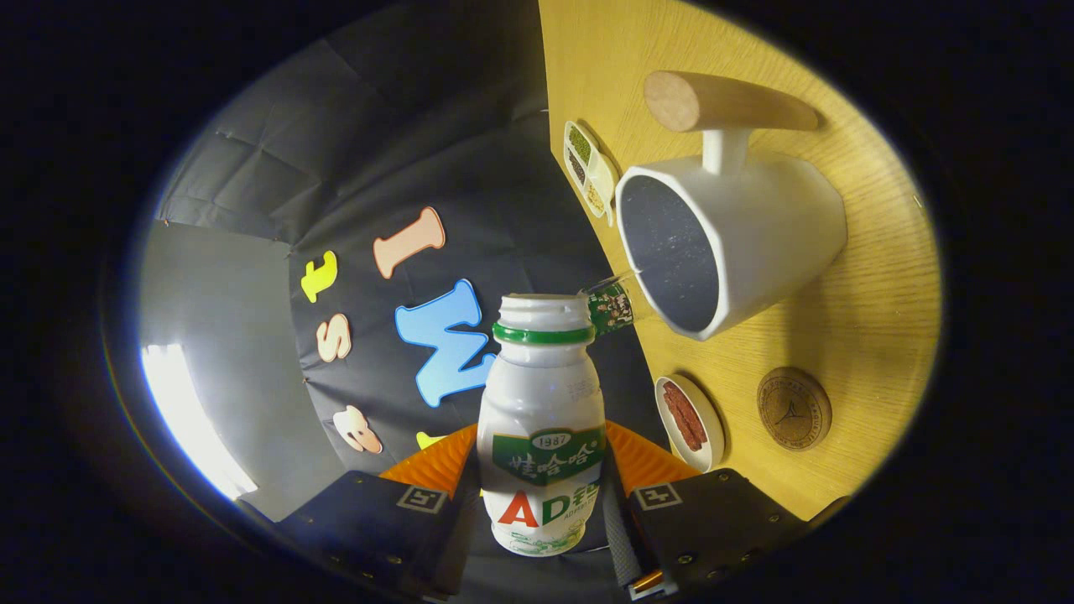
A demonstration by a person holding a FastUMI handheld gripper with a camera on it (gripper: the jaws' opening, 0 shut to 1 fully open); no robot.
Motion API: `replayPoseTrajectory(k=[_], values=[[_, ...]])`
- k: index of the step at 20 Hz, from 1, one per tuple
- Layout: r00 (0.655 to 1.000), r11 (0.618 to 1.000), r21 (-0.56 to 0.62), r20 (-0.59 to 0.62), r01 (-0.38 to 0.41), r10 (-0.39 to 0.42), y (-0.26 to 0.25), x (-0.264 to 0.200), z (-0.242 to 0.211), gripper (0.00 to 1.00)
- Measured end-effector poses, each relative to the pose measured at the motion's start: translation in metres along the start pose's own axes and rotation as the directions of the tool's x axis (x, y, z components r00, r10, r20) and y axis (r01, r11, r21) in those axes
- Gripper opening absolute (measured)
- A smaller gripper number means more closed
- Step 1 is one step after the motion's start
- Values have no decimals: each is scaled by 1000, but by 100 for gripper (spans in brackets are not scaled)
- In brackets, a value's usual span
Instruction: Take the bottle from table, then pour the juice into the cup, finally place the bottle on the coaster
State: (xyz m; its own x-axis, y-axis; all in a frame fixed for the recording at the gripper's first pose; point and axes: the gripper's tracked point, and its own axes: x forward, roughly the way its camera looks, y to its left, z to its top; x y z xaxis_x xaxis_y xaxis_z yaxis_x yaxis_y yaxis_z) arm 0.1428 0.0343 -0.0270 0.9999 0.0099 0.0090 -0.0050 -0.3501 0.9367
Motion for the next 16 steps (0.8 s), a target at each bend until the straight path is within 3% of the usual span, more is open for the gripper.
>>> replayPoseTrajectory(k=[16], values=[[1000,1000,30,13,-6,6,3,-5,11,66]])
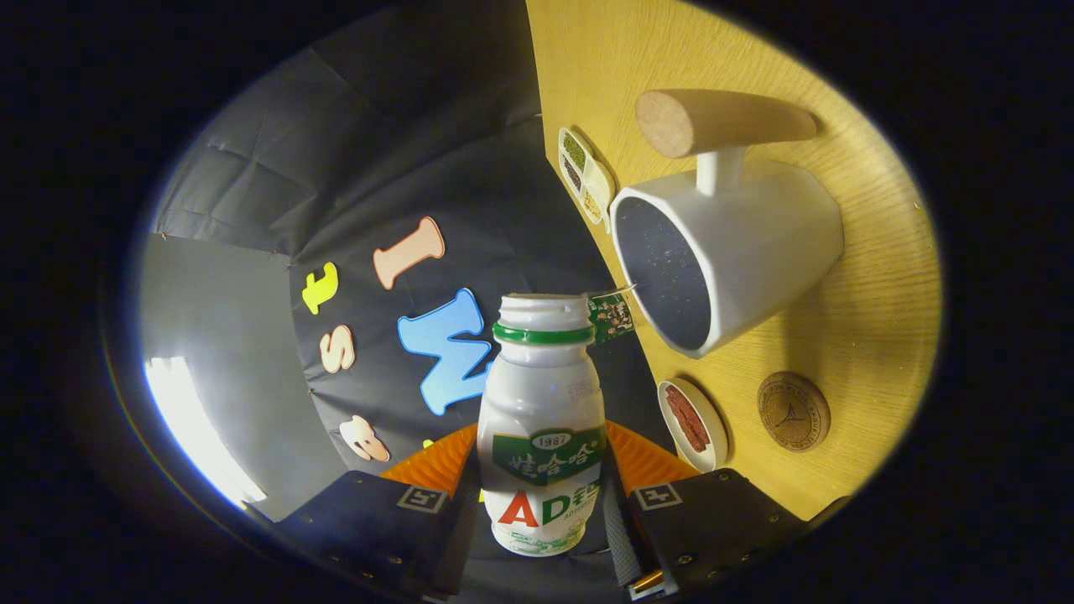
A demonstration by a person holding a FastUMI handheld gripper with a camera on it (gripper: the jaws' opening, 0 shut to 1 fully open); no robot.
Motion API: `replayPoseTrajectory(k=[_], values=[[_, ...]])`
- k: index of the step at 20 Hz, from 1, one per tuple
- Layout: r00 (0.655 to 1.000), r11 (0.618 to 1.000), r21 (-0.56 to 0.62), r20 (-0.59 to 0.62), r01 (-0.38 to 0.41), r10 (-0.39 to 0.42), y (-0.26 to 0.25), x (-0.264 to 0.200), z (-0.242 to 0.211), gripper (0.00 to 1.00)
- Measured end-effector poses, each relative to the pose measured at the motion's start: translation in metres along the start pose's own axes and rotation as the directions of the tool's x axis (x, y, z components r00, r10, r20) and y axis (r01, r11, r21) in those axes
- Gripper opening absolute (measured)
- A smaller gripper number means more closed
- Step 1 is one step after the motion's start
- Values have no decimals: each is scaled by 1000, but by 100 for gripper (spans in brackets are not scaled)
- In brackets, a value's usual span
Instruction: Take the bottle from table, then pour the juice into the cup, finally place the bottle on the coaster
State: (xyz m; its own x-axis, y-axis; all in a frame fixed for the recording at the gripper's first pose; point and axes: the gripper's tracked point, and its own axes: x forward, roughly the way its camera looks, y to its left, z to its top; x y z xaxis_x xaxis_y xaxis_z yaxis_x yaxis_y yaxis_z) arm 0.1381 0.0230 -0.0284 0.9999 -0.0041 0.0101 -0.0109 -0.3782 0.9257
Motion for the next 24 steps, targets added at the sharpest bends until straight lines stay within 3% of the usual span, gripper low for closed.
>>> replayPoseTrajectory(k=[24], values=[[999,997,-54,3,50,-50,-25,3,3,66]])
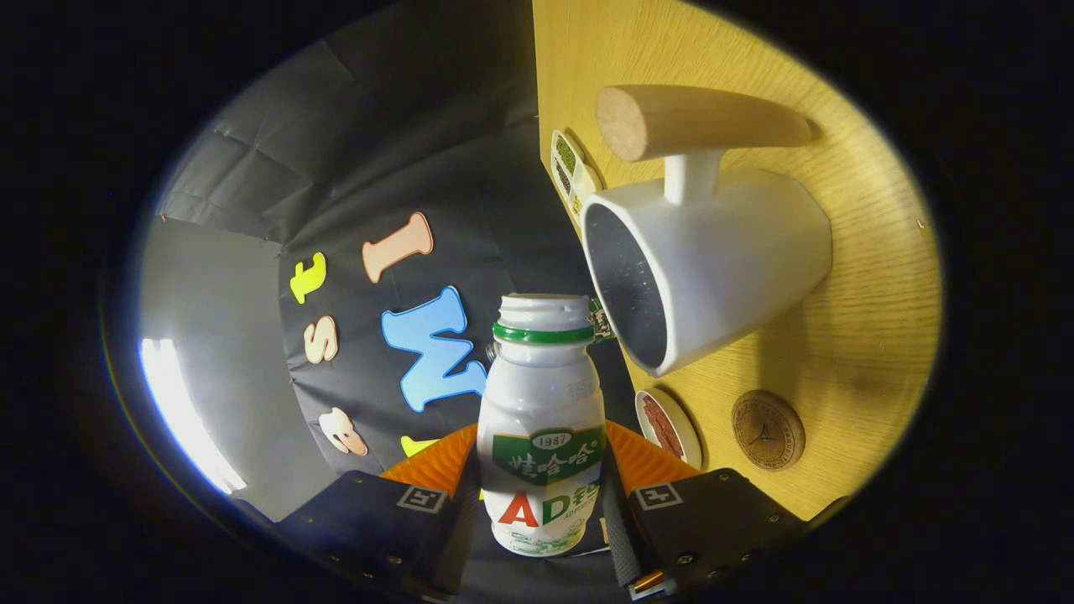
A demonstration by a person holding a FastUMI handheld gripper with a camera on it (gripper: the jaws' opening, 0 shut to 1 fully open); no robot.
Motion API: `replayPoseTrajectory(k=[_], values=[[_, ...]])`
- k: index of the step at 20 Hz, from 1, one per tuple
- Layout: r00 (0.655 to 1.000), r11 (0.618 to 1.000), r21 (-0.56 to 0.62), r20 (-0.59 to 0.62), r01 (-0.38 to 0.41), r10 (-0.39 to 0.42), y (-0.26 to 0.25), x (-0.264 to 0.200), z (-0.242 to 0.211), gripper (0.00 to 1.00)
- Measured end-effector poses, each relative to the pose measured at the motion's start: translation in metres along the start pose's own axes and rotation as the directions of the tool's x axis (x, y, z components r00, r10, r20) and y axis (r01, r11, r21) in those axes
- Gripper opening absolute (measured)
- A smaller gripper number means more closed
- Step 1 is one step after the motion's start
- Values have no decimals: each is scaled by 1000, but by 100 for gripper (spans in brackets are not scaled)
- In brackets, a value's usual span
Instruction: Take the bottle from table, then pour the juice into the cup, finally place the bottle on the coaster
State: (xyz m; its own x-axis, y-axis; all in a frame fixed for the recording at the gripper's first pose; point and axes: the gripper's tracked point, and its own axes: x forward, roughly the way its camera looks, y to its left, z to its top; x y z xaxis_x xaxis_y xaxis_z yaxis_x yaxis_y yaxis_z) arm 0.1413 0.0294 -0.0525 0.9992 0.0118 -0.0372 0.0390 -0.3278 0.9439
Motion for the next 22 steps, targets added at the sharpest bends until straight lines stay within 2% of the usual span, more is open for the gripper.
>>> replayPoseTrajectory(k=[6,13,17,22], values=[[1000,999,-33,-6,17,-17,-8,2,-2,66],[998,984,-168,1,61,-61,-18,0,-3,66],[998,978,-202,-22,51,-56,-19,1,-13,66],[995,941,-329,-27,79,-94,-26,1,-21,66]])
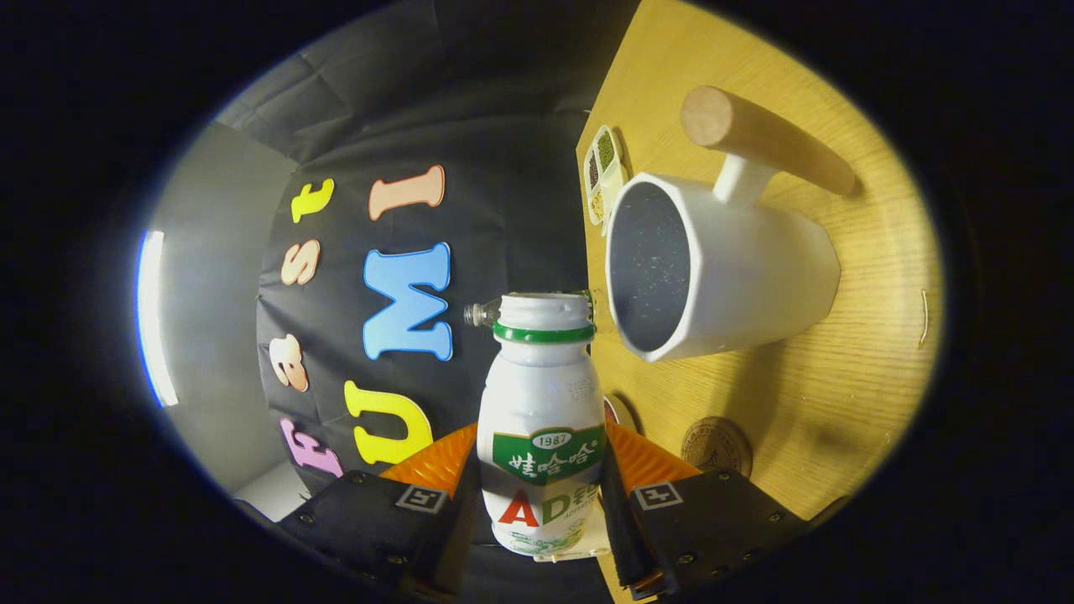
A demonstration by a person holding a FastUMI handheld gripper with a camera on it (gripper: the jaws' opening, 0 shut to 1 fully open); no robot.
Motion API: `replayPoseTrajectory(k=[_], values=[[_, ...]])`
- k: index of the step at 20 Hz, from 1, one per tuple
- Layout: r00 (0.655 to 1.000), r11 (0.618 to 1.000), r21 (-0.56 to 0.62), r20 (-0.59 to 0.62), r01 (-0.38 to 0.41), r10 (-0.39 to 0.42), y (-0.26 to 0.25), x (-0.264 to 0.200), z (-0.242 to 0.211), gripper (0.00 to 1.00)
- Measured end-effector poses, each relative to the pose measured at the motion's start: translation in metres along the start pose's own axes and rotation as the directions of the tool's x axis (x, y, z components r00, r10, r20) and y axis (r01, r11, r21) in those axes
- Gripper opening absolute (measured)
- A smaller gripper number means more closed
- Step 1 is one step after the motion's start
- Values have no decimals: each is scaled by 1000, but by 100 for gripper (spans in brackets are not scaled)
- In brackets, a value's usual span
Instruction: Take the bottle from table, then pour the juice into the cup, finally place the bottle on the coaster
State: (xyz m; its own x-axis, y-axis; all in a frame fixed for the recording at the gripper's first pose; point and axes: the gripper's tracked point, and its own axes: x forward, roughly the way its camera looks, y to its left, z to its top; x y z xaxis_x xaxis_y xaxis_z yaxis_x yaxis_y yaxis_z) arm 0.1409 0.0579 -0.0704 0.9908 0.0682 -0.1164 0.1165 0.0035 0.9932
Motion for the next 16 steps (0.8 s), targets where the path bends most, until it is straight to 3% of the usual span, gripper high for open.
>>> replayPoseTrajectory(k=[7,11,16], values=[[999,985,-173,-27,25,-30,-2,-4,-20,66],[997,937,-345,-19,62,-73,-7,-7,-28,66],[997,880,-474,-29,45,-66,-1,-4,-39,66]])
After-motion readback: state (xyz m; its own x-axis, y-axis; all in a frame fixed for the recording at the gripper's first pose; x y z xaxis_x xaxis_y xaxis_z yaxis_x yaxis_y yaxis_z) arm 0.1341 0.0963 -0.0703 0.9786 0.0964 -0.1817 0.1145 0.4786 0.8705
